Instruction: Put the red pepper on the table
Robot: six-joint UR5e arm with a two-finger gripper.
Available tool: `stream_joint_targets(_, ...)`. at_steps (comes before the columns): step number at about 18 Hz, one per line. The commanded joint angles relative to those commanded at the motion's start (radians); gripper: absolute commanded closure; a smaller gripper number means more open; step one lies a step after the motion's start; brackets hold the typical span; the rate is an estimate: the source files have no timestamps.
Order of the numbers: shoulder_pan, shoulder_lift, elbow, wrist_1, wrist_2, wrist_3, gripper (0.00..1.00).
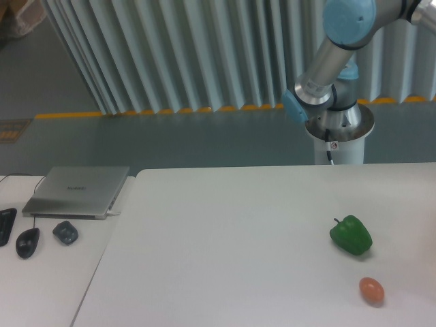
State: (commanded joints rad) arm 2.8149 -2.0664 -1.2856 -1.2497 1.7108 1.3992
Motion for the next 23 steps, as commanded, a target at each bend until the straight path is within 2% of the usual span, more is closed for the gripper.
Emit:
stream_joint_targets(1, -0.003, 0.012, 0.002, -0.035, -0.029, -0.008, 0.52)
stream_joint_targets(3, -0.017, 0.029, 0.000, -0.071, -0.089, -0.009, 0.51)
stream_joint_targets(9, -0.089, 0.094, -0.014, -0.145, -0.200, -0.106, 0.51)
stream_joint_targets(12, -0.176, 0.118, -0.026, -0.155, -0.207, -0.201, 0.51)
stream_joint_targets(15, -0.279, 0.118, -0.049, -0.137, -0.209, -0.351, 0.51)
stream_joint_targets(20, -0.377, 0.120, -0.115, -0.001, -0.204, -0.476, 0.51)
stream_joint_targets(23, -0.429, 0.115, -0.123, 0.050, -0.201, -0.595, 0.51)
